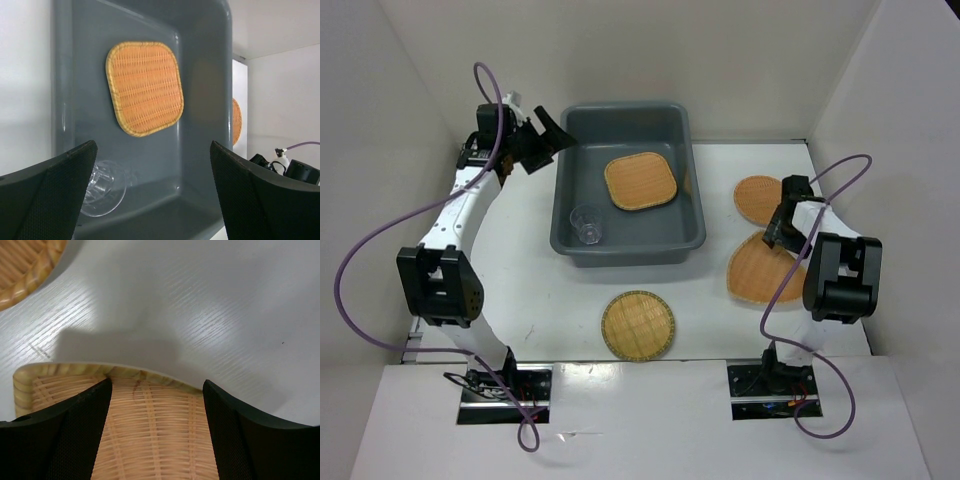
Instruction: Place the mixed dishes into the plastic bin
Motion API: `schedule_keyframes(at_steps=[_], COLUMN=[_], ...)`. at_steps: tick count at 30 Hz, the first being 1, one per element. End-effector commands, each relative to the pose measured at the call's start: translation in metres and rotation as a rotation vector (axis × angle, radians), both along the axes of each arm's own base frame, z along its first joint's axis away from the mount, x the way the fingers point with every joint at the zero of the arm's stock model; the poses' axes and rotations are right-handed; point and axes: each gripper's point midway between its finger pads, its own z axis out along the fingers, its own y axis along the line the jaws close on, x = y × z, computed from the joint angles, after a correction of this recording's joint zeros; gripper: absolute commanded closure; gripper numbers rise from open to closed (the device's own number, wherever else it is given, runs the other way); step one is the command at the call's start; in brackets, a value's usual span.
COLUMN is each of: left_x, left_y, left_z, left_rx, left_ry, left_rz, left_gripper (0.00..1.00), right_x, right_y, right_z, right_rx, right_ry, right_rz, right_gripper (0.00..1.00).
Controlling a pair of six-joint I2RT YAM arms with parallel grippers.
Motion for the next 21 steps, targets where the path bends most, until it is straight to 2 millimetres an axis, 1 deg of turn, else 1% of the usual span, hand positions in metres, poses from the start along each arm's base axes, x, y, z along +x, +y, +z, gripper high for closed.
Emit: schedule_keyframes(at_steps=[1, 2, 4, 5, 6, 7, 8, 9, 10, 12, 13, 14, 16, 18, 21], left_x=[-0.009, -0.009, -0.009, -0.009, -0.009, -0.011, -0.011, -0.011, -0.012, -0.010, -0.011, -0.011, -0.012, -0.011, -0.014], left_y=[0.007, 0.009, 0.012, 0.012, 0.012, 0.012, 0.012, 0.012, 0.012, 0.012, 0.010, 0.010, 0.006, 0.006, 0.004], left_z=[0.045, 0.042, 0.039, 0.039, 0.039, 0.043, 0.043, 0.043, 0.040, 0.041, 0.042, 0.042, 0.045, 0.043, 0.048], left_rx=[0.043, 0.057, 0.073, 0.073, 0.073, 0.073, 0.073, 0.073, 0.065, 0.065, 0.053, 0.052, 0.033, 0.025, 0.013], left_ry=[-0.132, -0.124, -0.117, -0.117, -0.117, -0.126, -0.127, -0.127, -0.114, -0.123, -0.120, -0.120, -0.126, -0.124, -0.130], left_rz=[0.010, 0.018, 0.026, 0.026, 0.026, 0.026, 0.026, 0.026, 0.030, 0.030, 0.024, 0.024, 0.011, 0.015, 0.009], left_gripper=[0.00, 0.00, 0.00, 0.00, 0.00, 0.00, 0.00, 0.00, 0.00, 0.00, 0.00, 0.00, 0.00, 0.00, 0.00], right_x=[0.015, 0.012, 0.009, 0.005, 0.006, 0.006, 0.006, 0.006, 0.004, 0.005, 0.003, 0.001, 0.002, 0.002, 0.004], right_y=[-0.013, -0.014, -0.010, -0.009, -0.006, -0.003, -0.003, -0.007, -0.006, -0.006, -0.007, -0.007, -0.007, -0.008, 0.001], right_z=[0.002, -0.001, -0.005, -0.005, -0.005, 0.000, 0.003, 0.006, 0.006, 0.013, 0.013, 0.017, 0.020, 0.020, 0.019], right_rx=[-0.016, -0.006, 0.017, 0.017, 0.031, 0.064, 0.081, 0.094, 0.094, 0.092, 0.086, 0.085, 0.082, 0.077, 0.127], right_ry=[-0.034, -0.026, -0.020, -0.019, -0.022, -0.049, -0.062, -0.078, -0.078, -0.103, -0.093, -0.097, -0.107, -0.109, -0.118], right_rz=[-0.015, -0.021, -0.013, -0.013, -0.007, -0.004, -0.005, -0.027, -0.027, -0.034, -0.038, -0.038, -0.038, -0.049, -0.028], right_gripper=[0.21, 0.21, 0.21, 0.21, 0.21, 0.21, 0.21, 0.21, 0.21, 0.21, 0.21, 0.21, 0.21, 0.21, 0.21])
